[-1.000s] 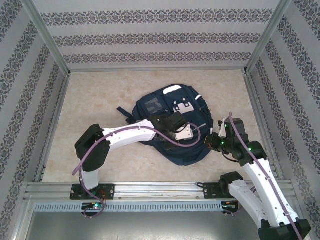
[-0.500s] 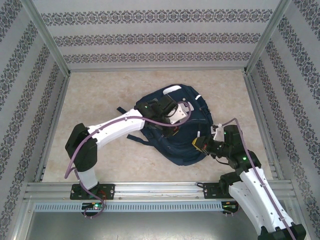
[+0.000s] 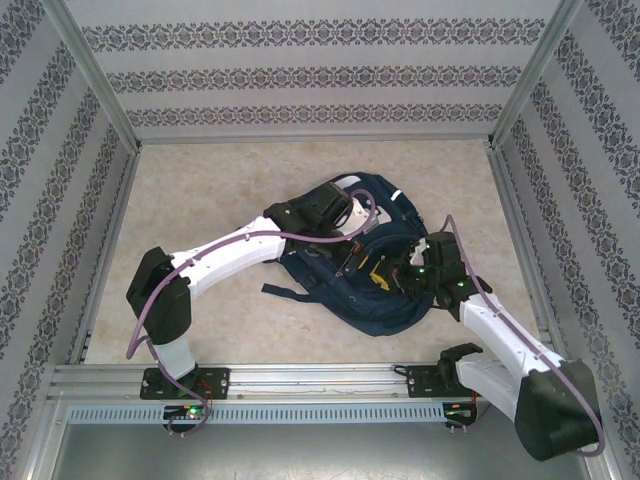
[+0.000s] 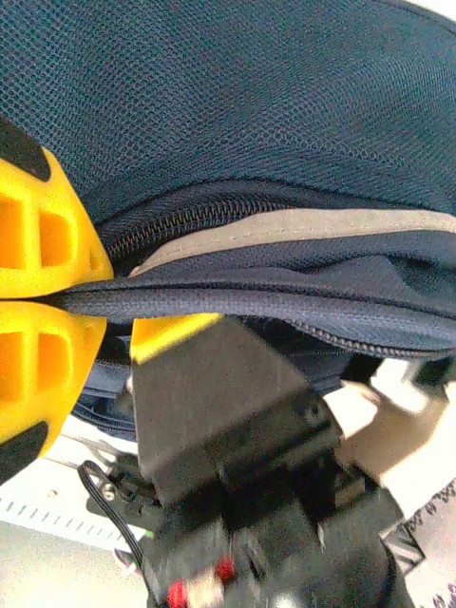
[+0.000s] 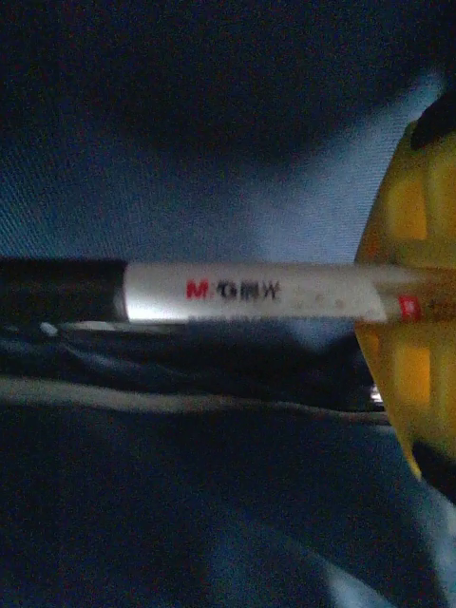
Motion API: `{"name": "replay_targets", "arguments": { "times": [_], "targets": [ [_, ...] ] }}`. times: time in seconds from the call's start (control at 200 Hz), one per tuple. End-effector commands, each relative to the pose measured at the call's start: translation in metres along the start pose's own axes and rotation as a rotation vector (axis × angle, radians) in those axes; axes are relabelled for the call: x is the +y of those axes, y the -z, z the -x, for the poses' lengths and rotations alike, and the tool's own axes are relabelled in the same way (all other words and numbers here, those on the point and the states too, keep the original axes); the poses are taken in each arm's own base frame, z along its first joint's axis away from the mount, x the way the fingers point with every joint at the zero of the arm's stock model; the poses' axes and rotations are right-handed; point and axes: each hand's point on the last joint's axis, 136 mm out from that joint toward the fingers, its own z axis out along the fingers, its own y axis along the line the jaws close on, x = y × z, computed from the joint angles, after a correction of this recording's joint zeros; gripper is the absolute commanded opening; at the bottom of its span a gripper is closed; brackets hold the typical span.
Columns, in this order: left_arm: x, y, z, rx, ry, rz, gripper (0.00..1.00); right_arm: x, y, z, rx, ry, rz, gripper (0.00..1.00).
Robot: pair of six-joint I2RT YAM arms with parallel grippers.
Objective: Pack the student bag
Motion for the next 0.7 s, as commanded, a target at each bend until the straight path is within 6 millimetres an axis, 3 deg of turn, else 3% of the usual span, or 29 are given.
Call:
{"name": "replay_targets", "arguments": {
  "times": [0.0,0.08,0.145,0.205,0.295,0.43,0.55,0.63,0.695],
  "targets": [
    [-0.042,0.033,0.040,-0.184,-0.037,-0.150,0.00,0.021,0.000,0.035,-0.237,-0.056,0.028,0.33],
    [-0.045,0.033,0.040,-0.191,-0.025,-0.174,0.00,0.042,0.000,0.042,-0.297,0.003,0.041,0.37],
    [-0.044,0.032,0.037,-0.181,-0.017,-0.174,0.00,0.059,-0.003,0.038,-0.250,0.045,0.051,0.49],
    [-0.039,0.030,0.034,-0.170,-0.007,-0.151,0.00,0.065,-0.006,0.031,-0.195,0.054,0.041,0.53],
    [-0.034,0.031,0.033,-0.163,0.008,-0.116,0.00,0.059,-0.003,0.021,-0.167,0.061,0.019,0.56],
    [-0.028,0.033,0.034,-0.170,0.014,-0.079,0.00,0.029,0.017,0.008,-0.197,0.071,-0.031,0.55],
    [-0.024,0.028,0.030,-0.162,0.023,-0.072,0.00,0.006,0.037,-0.004,-0.232,0.105,-0.054,0.41],
    [-0.025,0.024,0.028,-0.156,0.025,-0.094,0.00,-0.003,0.040,-0.012,-0.216,0.103,-0.026,0.27],
    [-0.026,0.020,0.028,-0.154,0.033,-0.114,0.00,-0.007,0.041,-0.015,-0.207,0.098,-0.021,0.22]
  ]
}}
